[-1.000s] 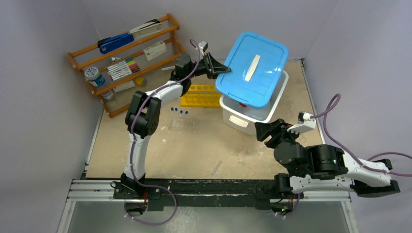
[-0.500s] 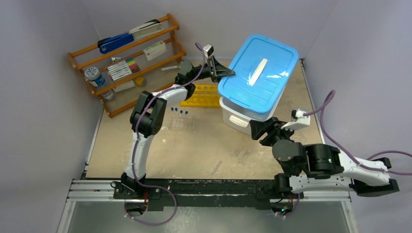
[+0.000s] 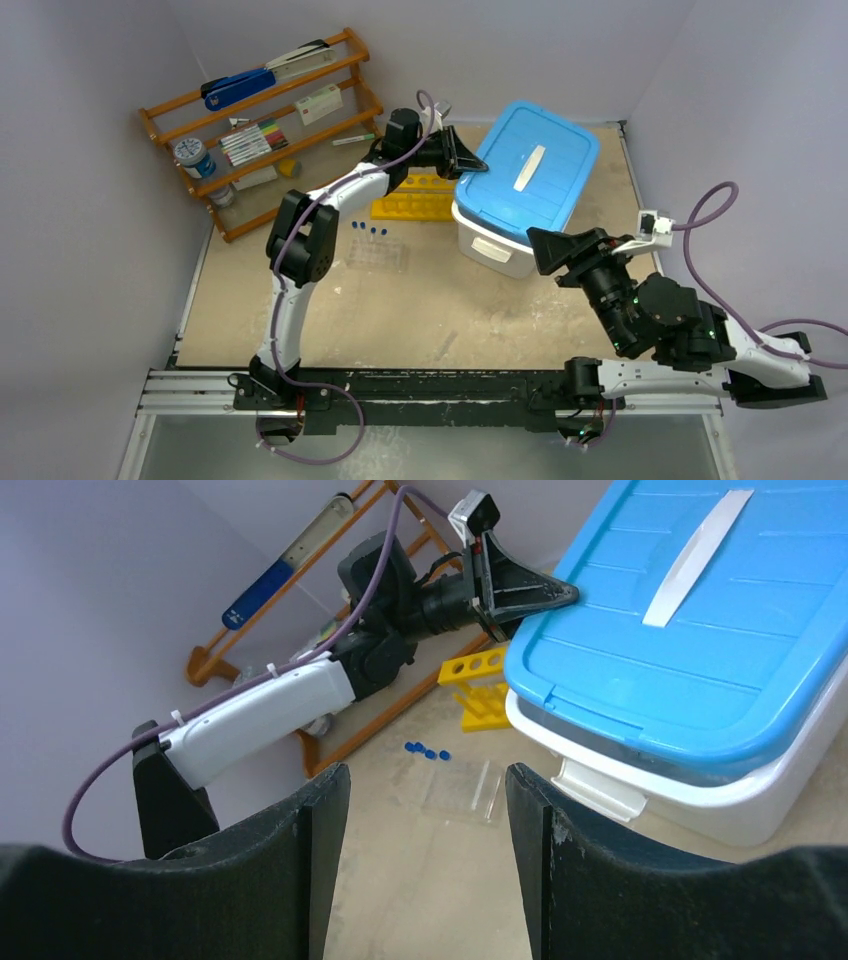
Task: Organize the chemistry lab equipment
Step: Close the lid of the storage box.
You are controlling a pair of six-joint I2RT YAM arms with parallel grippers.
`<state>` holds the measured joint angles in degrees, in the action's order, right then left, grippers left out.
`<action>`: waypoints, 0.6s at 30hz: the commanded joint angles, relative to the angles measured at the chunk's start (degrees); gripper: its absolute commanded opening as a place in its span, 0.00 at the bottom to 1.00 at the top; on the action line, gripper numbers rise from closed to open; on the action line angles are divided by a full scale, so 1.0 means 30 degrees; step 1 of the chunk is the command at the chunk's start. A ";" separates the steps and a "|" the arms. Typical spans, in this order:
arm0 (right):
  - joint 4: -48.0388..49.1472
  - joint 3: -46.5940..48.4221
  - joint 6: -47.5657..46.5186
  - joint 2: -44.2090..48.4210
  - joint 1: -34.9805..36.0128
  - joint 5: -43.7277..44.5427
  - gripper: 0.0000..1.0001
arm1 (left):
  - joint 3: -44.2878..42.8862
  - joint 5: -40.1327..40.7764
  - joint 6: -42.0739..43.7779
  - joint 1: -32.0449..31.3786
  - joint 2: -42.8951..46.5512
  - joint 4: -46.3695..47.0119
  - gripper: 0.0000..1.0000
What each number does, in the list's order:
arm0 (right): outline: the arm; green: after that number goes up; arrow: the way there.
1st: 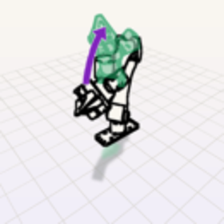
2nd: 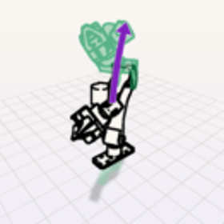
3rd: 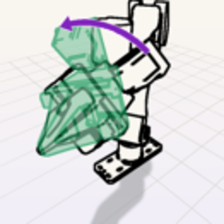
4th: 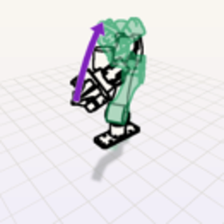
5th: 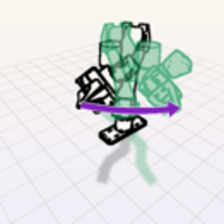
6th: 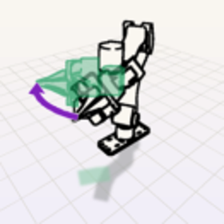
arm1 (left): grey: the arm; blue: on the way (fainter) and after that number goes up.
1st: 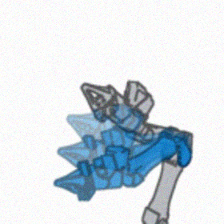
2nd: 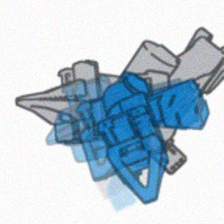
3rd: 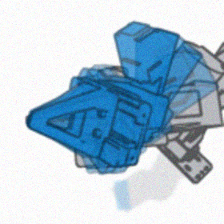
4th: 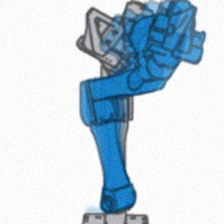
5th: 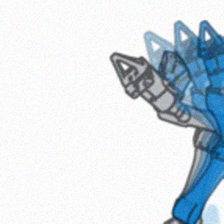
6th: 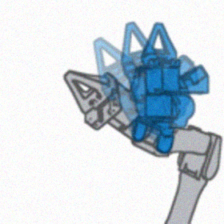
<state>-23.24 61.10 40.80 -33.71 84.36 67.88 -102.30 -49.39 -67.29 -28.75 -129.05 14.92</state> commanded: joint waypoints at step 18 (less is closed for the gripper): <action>-0.0758 -0.0731 0.0992 -0.0199 0.0027 0.0644 0.62 | 0.0480 0.1941 0.6150 0.0004 0.2499 -0.6867 0.34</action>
<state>-25.39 59.64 42.68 -34.94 84.36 68.07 -102.26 -46.00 -55.27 -28.91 -123.63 -0.30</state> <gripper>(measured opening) 0.623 0.279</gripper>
